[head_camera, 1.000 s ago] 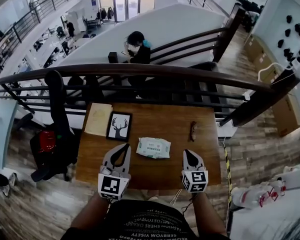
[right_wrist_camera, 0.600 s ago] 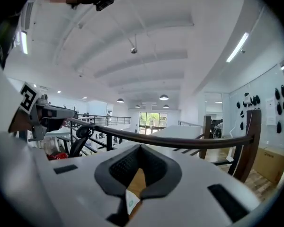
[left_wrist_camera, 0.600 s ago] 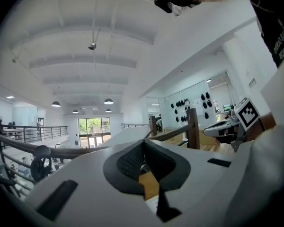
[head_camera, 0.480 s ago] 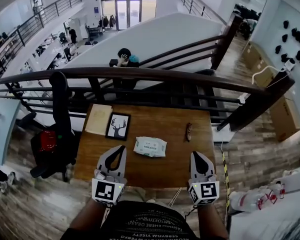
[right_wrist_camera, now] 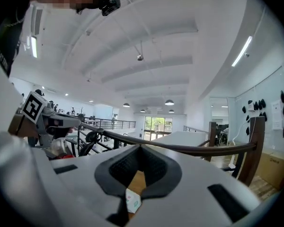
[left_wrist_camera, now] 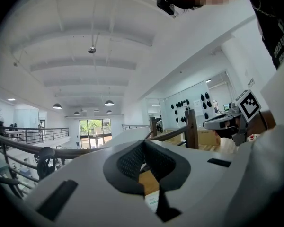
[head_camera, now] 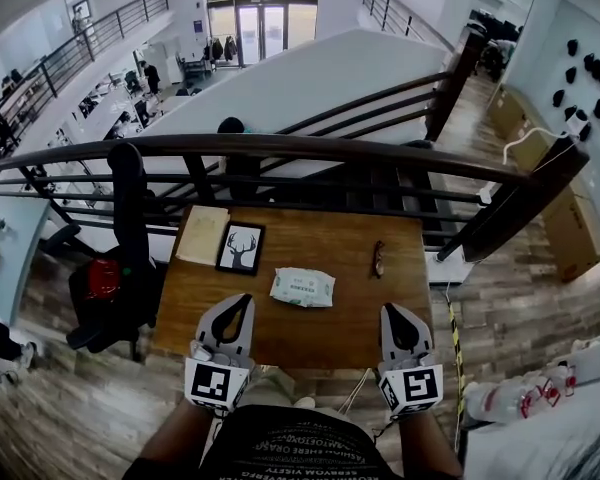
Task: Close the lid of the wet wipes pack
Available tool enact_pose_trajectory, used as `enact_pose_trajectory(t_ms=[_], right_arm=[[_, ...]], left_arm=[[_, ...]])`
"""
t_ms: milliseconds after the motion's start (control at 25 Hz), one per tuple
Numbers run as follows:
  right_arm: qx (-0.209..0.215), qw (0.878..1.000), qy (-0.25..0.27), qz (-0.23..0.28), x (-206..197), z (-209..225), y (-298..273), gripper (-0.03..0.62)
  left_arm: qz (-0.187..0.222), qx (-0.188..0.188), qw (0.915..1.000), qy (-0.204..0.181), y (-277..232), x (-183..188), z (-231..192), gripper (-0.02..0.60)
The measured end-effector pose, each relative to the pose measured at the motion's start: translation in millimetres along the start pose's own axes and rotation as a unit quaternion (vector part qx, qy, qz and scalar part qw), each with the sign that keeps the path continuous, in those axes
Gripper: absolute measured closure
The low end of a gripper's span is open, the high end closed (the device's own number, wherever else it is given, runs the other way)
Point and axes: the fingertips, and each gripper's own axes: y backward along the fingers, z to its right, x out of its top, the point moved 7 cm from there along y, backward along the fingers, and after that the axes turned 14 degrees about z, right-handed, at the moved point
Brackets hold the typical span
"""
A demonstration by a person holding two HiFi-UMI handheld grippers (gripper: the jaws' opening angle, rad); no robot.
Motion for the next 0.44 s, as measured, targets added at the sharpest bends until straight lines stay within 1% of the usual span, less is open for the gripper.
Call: enact_pose_trajectory(t_ms=[120, 440], right_arm=[[0.002, 1.000, -0.004, 0.006, 2, -2, 2, 0.582], [0.015, 1.000, -0.001, 0.017, 9, -14, 0, 0.582]], left_arm=[[-0.005, -0.003, 1.0000, -0.005, 4, 2, 3, 0.555], [0.002, -0.013, 0.9998, -0.012, 5, 10, 11, 0.555]])
